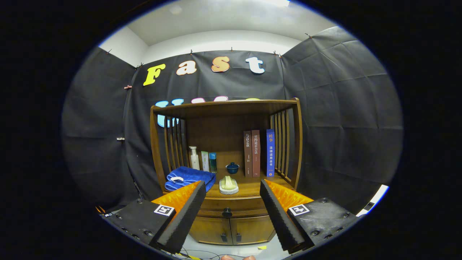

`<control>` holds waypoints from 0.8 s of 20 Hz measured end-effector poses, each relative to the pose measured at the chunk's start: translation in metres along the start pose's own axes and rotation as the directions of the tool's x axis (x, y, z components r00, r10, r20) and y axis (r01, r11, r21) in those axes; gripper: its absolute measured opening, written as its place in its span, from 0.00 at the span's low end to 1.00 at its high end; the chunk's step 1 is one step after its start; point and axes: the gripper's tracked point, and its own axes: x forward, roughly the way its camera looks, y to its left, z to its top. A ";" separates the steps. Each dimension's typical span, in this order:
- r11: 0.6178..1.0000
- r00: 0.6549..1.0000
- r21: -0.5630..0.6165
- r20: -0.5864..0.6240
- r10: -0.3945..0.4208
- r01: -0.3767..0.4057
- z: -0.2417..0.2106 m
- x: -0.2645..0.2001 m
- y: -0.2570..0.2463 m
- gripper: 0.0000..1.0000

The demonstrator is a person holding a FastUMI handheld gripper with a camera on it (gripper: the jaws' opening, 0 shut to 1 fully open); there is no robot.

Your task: Pull open the drawer, take out the items inside it, and place them on the countertop above the cabinet.

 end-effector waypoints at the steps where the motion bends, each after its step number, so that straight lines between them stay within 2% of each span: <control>1: 1.000 1.000 0.018 -0.003 0.000 0.000 0.005 -0.004 -0.002 0.99; 4: 0.999 1.000 0.048 -0.010 0.001 0.000 0.018 -0.012 -0.006 0.99; 9: 1.000 1.000 0.005 -0.006 0.000 0.000 0.038 -0.024 -0.007 0.99; 16: 1.000 1.000 -0.025 -0.027 0.013 -0.014 0.032 -0.024 0.002 0.99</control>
